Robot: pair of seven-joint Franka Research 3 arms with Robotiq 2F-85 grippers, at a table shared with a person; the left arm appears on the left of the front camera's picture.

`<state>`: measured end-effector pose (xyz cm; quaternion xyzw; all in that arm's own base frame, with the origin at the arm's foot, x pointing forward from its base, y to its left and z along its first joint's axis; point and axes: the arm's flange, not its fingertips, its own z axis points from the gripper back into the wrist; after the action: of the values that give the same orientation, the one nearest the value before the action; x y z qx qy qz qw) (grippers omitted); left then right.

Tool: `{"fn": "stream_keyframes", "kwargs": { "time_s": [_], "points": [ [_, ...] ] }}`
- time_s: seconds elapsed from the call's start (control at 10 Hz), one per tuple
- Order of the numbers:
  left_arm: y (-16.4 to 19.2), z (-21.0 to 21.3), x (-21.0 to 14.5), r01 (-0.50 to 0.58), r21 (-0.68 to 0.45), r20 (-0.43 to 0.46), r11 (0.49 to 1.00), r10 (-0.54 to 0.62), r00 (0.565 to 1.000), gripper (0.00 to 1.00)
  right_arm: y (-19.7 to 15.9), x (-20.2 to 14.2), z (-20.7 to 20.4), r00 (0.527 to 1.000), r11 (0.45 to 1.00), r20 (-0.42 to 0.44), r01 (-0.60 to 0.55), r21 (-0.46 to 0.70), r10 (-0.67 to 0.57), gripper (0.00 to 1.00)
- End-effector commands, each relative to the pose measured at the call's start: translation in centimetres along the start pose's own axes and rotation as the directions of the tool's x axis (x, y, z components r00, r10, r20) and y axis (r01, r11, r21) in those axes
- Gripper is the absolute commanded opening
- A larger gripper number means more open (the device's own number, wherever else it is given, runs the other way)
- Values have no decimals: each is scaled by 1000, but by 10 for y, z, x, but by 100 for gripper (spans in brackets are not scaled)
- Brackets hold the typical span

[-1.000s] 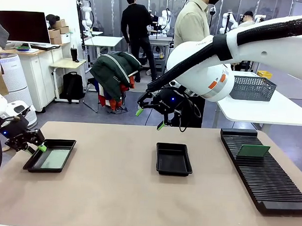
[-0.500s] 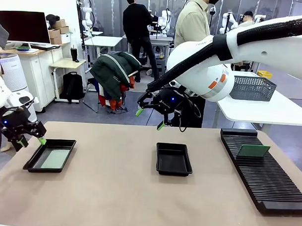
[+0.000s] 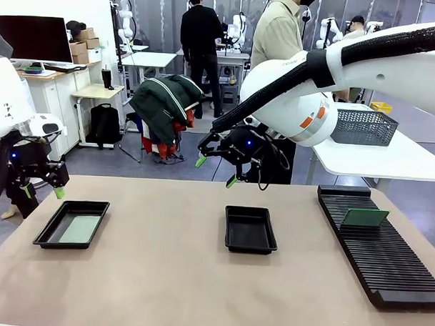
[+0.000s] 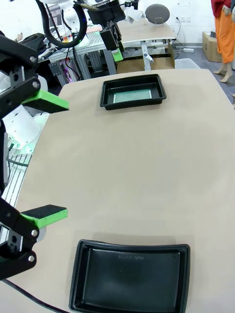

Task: Inspect and transfer BCBs to ESD trays.
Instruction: Pick up the ESD tray and place it on the left side of the table.

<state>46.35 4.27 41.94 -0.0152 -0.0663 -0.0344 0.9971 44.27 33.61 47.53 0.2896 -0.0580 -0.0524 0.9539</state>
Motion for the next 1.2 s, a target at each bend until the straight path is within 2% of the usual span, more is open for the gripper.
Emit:
{"fn": "stream_keyframes", "kwargs": {
  "time_s": [0.0,0.4,0.5,1.1],
  "points": [
    [-8,9,2,-1,54,-45,999,3,999,78,2,0,-2,1000,1000,15,14,-17,-14,100],
    [-9,16,3,-33,76,-64,997,38,997,78,2,0,-2,1000,1000,15,14,-17,-14,100],
    [-9,12,4,0,39,-41,999,2,999,78,2,0,-2,1000,1000,15,14,-17,-14,100],
    [-9,12,4,0,39,-41,999,2,999,78,2,0,-2,1000,1000,15,14,-17,-14,100]
  ]
}}
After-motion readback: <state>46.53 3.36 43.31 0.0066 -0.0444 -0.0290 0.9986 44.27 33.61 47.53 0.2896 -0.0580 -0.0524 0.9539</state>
